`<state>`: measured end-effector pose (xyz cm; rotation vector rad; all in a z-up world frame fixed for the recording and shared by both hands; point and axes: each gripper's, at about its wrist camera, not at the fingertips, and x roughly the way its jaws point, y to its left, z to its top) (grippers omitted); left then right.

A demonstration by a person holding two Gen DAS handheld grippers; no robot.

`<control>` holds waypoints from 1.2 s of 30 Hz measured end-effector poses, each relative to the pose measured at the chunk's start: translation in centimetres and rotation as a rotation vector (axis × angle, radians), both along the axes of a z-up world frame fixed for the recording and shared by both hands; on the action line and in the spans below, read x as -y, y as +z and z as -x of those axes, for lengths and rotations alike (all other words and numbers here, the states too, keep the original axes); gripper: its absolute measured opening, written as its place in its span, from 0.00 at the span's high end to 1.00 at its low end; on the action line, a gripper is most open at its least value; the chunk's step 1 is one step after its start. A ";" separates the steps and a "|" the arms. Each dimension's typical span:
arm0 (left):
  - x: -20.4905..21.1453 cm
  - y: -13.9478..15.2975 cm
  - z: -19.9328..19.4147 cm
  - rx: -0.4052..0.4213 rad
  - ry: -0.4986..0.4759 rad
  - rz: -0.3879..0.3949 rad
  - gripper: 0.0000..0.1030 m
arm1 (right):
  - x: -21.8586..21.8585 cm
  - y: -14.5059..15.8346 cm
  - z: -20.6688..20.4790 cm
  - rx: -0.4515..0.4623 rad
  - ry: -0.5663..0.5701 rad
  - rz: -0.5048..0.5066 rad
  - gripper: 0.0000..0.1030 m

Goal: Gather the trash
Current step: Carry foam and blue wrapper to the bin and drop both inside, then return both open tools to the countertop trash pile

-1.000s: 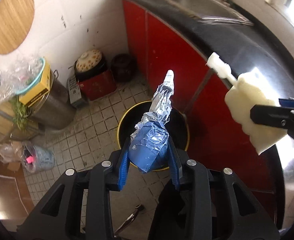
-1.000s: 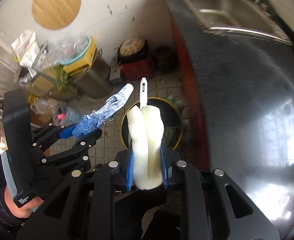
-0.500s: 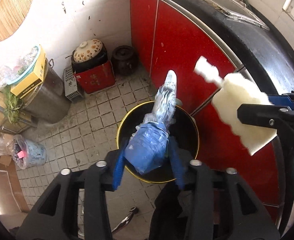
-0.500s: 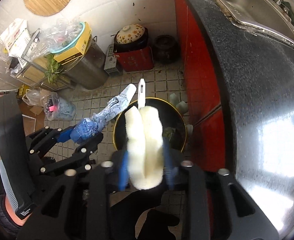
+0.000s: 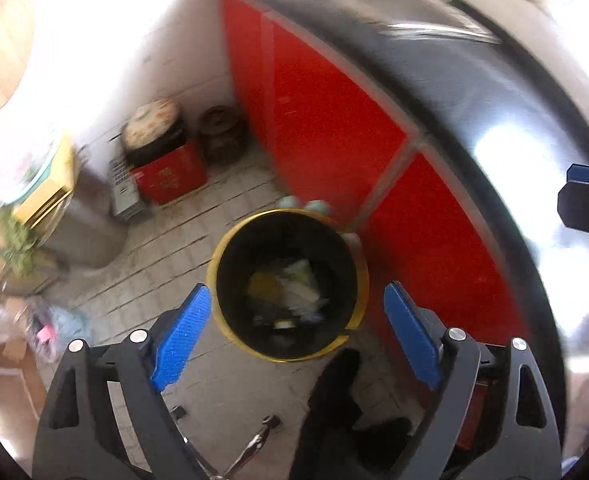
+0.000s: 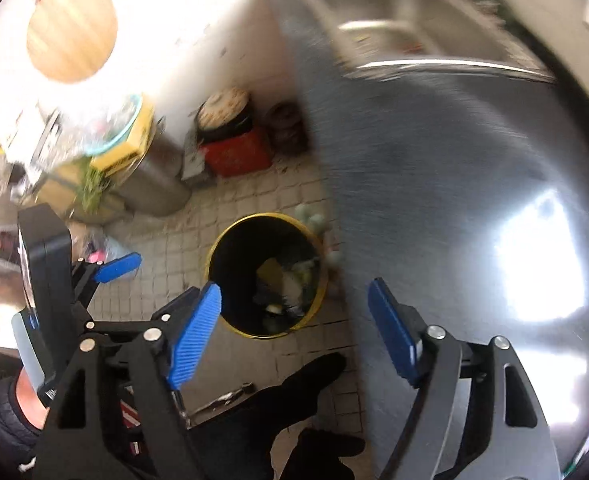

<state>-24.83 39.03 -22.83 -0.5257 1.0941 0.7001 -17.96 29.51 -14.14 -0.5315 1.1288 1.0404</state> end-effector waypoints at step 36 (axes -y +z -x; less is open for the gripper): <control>37.0 9.0 -29.3 0.097 -0.917 -0.027 0.13 | 53.2 6.9 -6.2 0.161 -1.096 -0.125 0.23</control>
